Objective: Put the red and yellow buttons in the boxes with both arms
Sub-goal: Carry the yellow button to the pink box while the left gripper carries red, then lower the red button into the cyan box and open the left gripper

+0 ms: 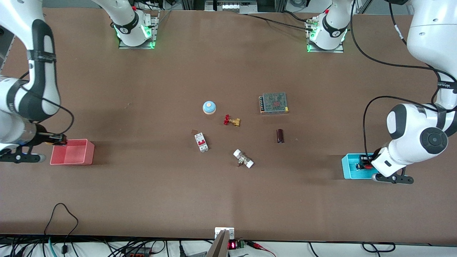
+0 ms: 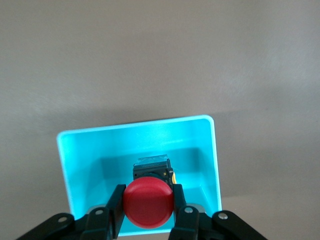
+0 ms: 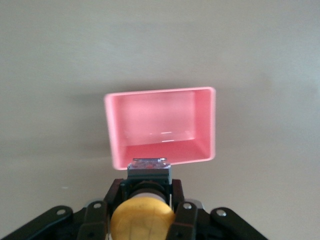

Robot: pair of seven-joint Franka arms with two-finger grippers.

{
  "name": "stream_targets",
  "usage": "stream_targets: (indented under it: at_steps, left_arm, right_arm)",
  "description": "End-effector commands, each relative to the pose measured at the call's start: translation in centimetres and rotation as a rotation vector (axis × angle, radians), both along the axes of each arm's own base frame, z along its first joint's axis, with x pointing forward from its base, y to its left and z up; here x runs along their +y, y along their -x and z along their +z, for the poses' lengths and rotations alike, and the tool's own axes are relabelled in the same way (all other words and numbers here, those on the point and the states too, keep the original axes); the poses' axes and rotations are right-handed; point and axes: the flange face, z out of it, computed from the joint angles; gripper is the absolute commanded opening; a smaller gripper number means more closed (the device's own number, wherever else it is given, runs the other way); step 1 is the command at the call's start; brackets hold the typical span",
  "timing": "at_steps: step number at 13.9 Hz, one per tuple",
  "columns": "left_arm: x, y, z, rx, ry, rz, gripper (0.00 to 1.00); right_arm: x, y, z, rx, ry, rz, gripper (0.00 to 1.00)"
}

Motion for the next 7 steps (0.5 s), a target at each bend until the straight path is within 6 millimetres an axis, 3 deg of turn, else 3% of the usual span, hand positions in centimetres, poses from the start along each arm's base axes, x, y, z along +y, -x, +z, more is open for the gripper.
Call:
stream_targets:
  at_steps: [1, 4, 7]
  left_arm:
    - [0.4, 0.1, -1.2, 0.005, 0.002, -0.024, 0.24]
    - [0.7, 0.1, -1.7, 0.005, 0.004, -0.02, 0.32]
    - [0.7, 0.0, -1.6, -0.001, 0.006, -0.017, 0.59]
  right_arm:
    - [-0.8, -0.4, -2.0, -0.001, -0.006, 0.056, 0.3]
    - [-1.1, -0.5, -4.7, 0.009, -0.045, 0.022, 0.3]
    - [-1.0, -0.6, -7.4, 0.026, -0.066, 0.018, 0.3]
